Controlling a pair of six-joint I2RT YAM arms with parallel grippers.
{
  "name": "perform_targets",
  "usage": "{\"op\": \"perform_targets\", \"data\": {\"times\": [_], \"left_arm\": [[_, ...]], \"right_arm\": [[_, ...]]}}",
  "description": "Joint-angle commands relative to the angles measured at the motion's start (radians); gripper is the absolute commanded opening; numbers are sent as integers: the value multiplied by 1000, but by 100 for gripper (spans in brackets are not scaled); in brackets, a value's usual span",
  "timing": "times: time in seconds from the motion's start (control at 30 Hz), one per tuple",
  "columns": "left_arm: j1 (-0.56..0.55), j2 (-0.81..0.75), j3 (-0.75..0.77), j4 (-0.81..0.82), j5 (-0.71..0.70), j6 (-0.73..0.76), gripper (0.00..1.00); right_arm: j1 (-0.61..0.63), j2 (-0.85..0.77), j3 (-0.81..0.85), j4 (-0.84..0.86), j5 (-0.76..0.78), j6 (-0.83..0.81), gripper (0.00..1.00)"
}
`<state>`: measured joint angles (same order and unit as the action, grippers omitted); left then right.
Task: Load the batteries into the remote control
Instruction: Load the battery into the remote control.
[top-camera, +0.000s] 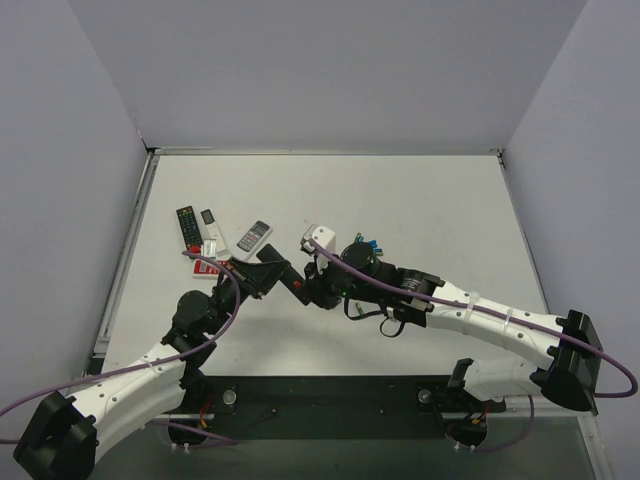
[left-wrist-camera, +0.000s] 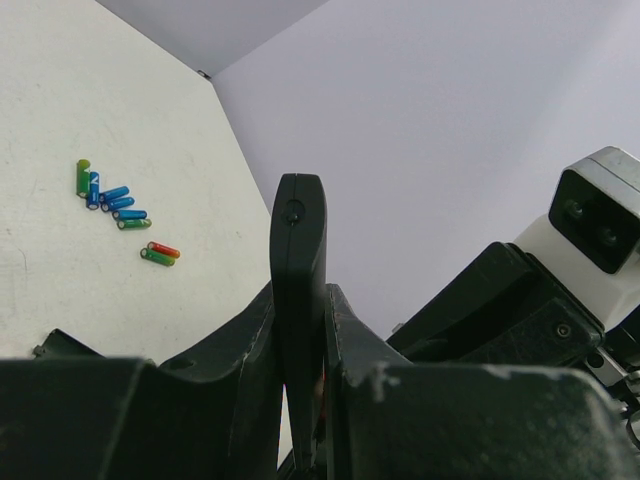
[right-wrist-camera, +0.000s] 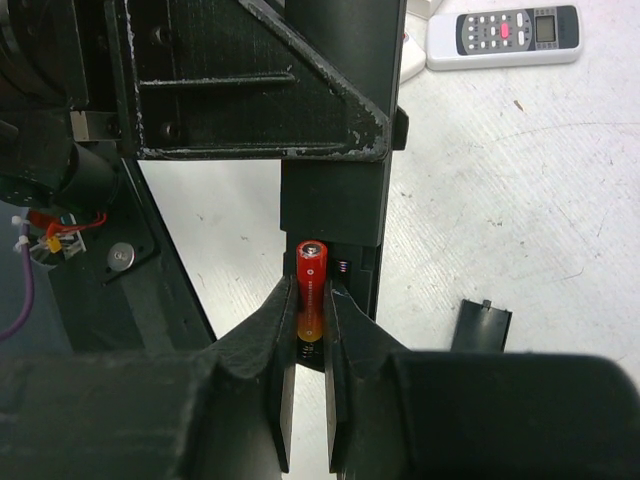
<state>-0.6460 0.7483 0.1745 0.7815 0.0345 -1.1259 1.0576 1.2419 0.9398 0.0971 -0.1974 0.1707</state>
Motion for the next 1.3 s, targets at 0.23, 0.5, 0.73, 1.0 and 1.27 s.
{"op": "perform_targets", "data": {"times": [0.23, 0.5, 0.73, 1.0, 1.27], "left_arm": [[2, -14, 13, 110, -18, -21, 0], [2, -7, 7, 121, -16, -35, 0], [2, 0, -4, 121, -19, -55, 0], [2, 11, -13, 114, -21, -92, 0], [2, 10, -18, 91, -22, -104, 0]], "right_arm": [[35, 37, 36, -68, 10, -19, 14], [35, 39, 36, -71, 35, -2, 22], [35, 16, 27, -66, 85, 18, 26], [35, 5, 25, -69, 121, 36, 27], [35, -35, 56, -92, 93, 9, 46]]}}
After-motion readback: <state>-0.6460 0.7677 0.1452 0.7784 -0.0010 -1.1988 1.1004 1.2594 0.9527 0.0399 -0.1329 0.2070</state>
